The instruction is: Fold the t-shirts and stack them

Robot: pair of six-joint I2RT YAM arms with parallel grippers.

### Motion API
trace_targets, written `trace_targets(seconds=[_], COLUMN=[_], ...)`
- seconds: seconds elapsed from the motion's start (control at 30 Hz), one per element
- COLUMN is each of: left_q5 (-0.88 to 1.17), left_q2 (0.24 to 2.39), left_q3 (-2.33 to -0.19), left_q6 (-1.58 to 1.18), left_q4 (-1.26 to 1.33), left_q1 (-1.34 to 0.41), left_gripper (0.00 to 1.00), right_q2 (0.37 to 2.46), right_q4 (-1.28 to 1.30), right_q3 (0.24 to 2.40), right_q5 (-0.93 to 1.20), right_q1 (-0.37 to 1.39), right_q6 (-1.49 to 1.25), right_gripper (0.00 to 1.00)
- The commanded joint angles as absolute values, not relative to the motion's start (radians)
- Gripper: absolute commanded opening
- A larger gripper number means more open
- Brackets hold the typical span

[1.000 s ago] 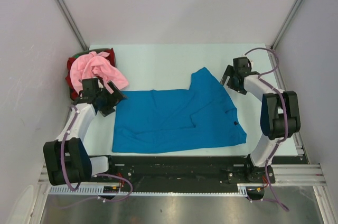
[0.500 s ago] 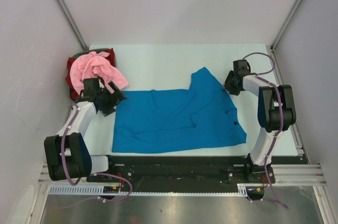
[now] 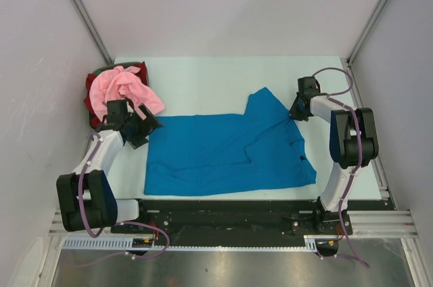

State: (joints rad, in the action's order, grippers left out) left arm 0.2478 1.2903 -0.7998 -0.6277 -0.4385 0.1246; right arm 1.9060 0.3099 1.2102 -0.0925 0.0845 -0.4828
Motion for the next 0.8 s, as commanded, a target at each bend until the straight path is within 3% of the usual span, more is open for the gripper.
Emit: trace_targets(seconds=[0.0, 0.77], left_q5=[0.264, 0.196], left_q2=[1.276, 1.321], left_q3=[-0.815, -0.839], left_q6=[-0.618, -0.661], left_q4=[-0.417, -0.420], left_q1=[0.121, 0.049], left_gripper=[0.97, 0.96], right_q2=[1.916, 1.799], right_q4=[0.394, 0.476], right_q3=[1.221, 1.160], right_q5=[-0.230, -0.483], right_q1=[0.051, -0.037], right_q6=[-0.482, -0.497], right_gripper=[0.00, 0.00])
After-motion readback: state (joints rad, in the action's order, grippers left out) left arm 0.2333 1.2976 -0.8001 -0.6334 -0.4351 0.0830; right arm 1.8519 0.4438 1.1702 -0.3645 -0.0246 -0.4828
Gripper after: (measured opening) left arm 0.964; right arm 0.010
